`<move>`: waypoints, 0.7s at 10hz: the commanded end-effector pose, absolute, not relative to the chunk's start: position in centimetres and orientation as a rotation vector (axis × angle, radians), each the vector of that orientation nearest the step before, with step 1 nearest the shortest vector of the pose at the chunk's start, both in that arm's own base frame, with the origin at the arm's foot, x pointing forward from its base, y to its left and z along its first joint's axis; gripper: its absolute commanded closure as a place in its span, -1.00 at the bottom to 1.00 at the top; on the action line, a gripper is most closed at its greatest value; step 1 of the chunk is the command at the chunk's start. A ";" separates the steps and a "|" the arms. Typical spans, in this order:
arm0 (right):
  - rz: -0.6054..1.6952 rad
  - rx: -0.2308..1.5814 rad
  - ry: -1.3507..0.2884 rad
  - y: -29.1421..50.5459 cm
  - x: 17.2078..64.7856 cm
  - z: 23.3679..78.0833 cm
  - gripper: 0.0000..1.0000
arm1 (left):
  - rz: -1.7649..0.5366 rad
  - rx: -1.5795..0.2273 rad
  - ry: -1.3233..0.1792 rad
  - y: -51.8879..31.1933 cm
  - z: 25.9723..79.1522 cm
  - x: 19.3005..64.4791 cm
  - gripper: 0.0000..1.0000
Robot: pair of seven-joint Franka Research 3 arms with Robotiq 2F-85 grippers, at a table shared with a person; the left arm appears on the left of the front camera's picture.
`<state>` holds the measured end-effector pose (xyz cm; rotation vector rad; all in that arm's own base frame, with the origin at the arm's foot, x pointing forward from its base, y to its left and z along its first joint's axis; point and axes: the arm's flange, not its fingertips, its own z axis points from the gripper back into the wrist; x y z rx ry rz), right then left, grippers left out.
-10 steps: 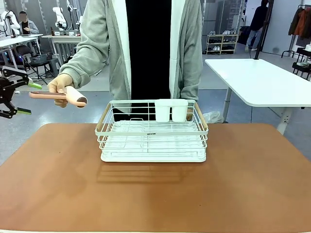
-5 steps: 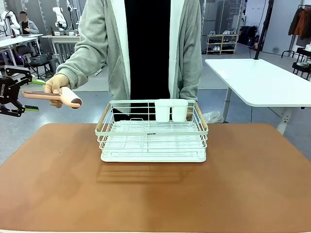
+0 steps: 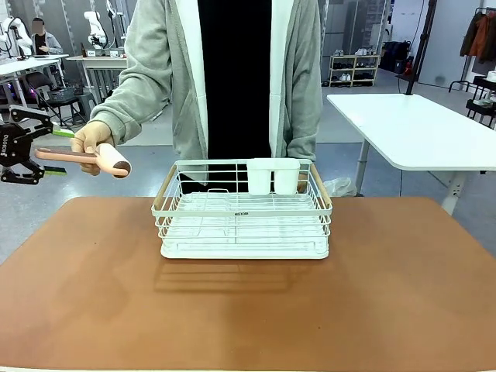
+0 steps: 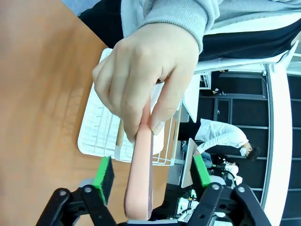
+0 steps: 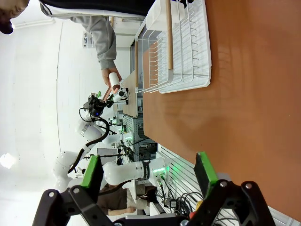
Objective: Clean the table.
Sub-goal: Pick up the Lint Roller when the human hands it over.
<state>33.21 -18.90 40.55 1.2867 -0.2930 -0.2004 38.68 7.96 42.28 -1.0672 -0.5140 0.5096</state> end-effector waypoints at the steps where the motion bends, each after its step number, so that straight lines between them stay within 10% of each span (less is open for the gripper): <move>1: -0.184 1.298 -0.311 -18.8 33.1 40.7 -1.00 | 0.489 -1.091 -0.555 6.8 40.6 35.1 -0.27; 7: -0.184 1.298 -0.311 -18.8 33.1 40.7 -1.00 | 0.491 -1.092 -0.558 6.8 40.7 35.1 0.86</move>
